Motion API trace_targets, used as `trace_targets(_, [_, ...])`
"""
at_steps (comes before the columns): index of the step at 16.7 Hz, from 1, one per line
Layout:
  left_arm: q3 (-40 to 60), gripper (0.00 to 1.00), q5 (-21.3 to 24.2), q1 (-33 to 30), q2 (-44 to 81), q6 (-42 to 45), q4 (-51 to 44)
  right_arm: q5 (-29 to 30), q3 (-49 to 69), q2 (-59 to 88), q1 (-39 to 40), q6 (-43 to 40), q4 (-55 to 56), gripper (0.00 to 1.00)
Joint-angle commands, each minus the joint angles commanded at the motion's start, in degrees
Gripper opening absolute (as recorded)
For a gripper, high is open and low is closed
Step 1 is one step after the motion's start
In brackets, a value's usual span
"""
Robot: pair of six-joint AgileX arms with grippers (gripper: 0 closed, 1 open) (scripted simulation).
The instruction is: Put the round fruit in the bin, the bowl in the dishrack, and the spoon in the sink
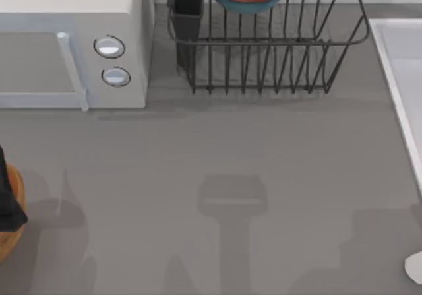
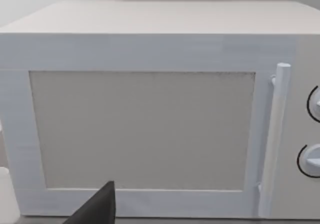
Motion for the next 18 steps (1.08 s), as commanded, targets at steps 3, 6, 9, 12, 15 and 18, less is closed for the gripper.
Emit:
trace_targets(3, [0.0, 1.0, 0.0, 0.0, 0.0, 0.0, 0.0, 0.0, 0.0, 0.0, 0.0, 0.0, 0.0, 0.0])
trace_targets(6, [0.0, 1.0, 0.0, 0.0, 0.0, 0.0, 0.0, 0.0, 0.0, 0.0, 0.0, 0.0, 0.0, 0.0])
trace_targets(9, [0.0, 1.0, 0.0, 0.0, 0.0, 0.0, 0.0, 1.7, 2.2, -4.2, 0.4, 2.8, -5.7, 0.0])
trace_targets(12, [0.0, 1.0, 0.0, 0.0, 0.0, 0.0, 0.0, 1.8, 5.2, -5.7, 0.4, 2.3, -9.7, 0.0])
trace_targets(15, [0.0, 1.0, 0.0, 0.0, 0.0, 0.0, 0.0, 1.7, 10.2, -8.6, 0.3, 2.0, -18.9, 0.0])
trace_targets(18, [0.0, 1.0, 0.0, 0.0, 0.0, 0.0, 0.0, 1.7, 15.2, -11.8, 0.2, 2.1, -27.8, 0.0])
